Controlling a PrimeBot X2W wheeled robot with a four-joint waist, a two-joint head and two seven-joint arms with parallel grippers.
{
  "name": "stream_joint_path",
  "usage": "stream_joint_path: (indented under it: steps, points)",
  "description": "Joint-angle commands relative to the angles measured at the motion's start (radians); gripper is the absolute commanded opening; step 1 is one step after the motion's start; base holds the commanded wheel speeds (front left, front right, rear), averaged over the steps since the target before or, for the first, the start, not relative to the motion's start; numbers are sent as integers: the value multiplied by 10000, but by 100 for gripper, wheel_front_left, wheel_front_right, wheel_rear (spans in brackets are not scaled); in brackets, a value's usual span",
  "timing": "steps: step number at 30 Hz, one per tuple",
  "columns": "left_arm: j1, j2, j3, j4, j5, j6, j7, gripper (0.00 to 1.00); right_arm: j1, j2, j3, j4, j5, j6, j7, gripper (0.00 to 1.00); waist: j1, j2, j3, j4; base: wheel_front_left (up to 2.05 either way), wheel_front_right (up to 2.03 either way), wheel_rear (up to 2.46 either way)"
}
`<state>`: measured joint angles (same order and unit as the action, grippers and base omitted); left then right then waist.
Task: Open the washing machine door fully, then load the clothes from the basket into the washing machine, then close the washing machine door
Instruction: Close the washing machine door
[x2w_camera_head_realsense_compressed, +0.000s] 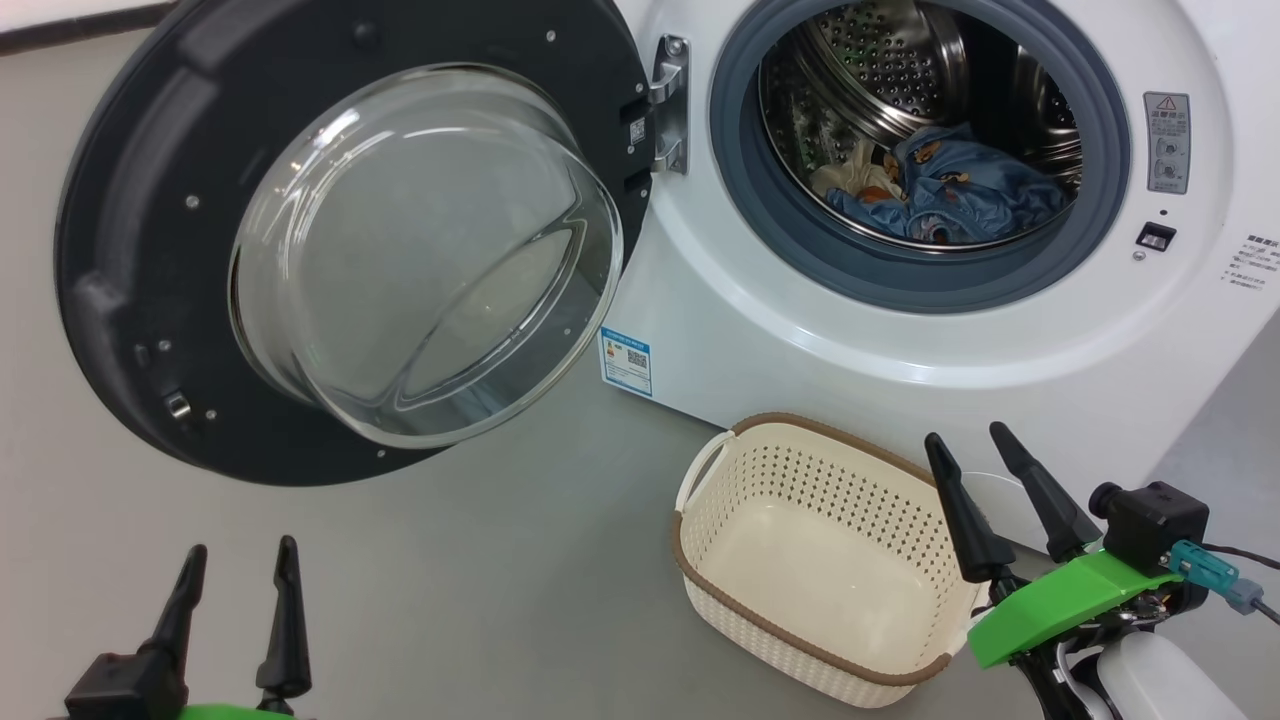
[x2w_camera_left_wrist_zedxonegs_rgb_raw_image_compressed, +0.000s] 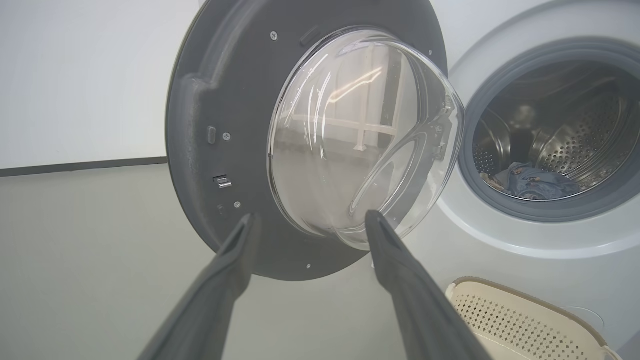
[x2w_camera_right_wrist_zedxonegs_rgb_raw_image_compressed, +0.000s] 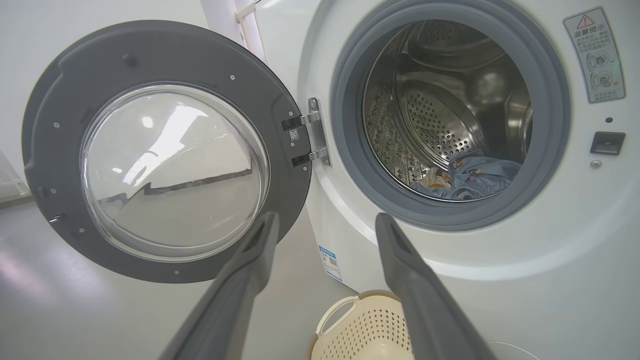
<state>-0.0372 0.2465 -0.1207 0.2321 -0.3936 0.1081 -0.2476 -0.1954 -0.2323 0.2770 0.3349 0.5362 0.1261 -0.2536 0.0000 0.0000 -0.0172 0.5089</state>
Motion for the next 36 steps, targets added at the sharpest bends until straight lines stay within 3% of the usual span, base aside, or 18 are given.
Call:
stream_joint_path:
  steps: [1, 5, 6, 7, 9, 10, 16, 23, 29, 32, 36]
  points:
    - [-300, 284, 340, -279, -44, 84, -70, 100, -105, -121, 70, -254, -18, 46, -82, 100, 0, 0, -2, -2, 0, 0, 0]
    - [-335, 315, 330, -249, -71, 68, -73, 100, -80, -117, 41, -285, -36, 46, -82, 100, 0, 0, 3, -5, 0, 0, 0]
    - [-359, 336, 325, -247, -79, 58, -55, 90, -77, -117, 35, -293, -38, 46, -82, 100, 0, 0, 4, -7, 0, 0, 0]
    - [-394, 382, 314, -252, -75, 35, -26, 56, -72, -119, 31, -299, -39, 46, -82, 100, 0, 0, 8, -9, 0, 0, 0]
    - [-528, 525, 303, -345, -27, -59, -31, 7, -53, -130, 25, -308, -42, 46, -82, 100, 0, 0, 13, -13, 0, 0, 0]
    - [-621, 605, 309, -462, 17, -127, -47, 0, -34, -136, 24, -310, -43, 46, -82, 100, 0, 0, 7, -16, 0, 0, 0]
    - [-1426, 1235, 741, -1371, 77, -561, -113, 0, 78, -206, 27, -329, -41, 46, -82, 100, 0, 0, -23, -63, 0, 0, 0]
    - [-2990, 1750, 1645, -1655, -1398, -1284, 398, 0, 83, -408, 71, -318, -56, 46, -82, 100, 0, 0, 102, -262, 0, 0, 0]
    - [-4517, 1923, 2566, -143, -3148, -1752, 951, 0, -87, -550, 279, -306, -54, 46, -82, 100, 0, 0, 312, -556, 0, 0, 0]
    - [-5729, 2108, 3579, 1599, -5172, -2040, 1891, 0, -247, -712, 357, -231, -96, 46, -82, 100, 0, 0, 505, -918, 0, 0, 0]
    - [-6405, 2479, 4293, 2788, -6295, -2175, 2382, 0, -324, -880, 414, -224, -145, 46, -52, 100, 0, 0, 685, -1244, 0, 0, 0]
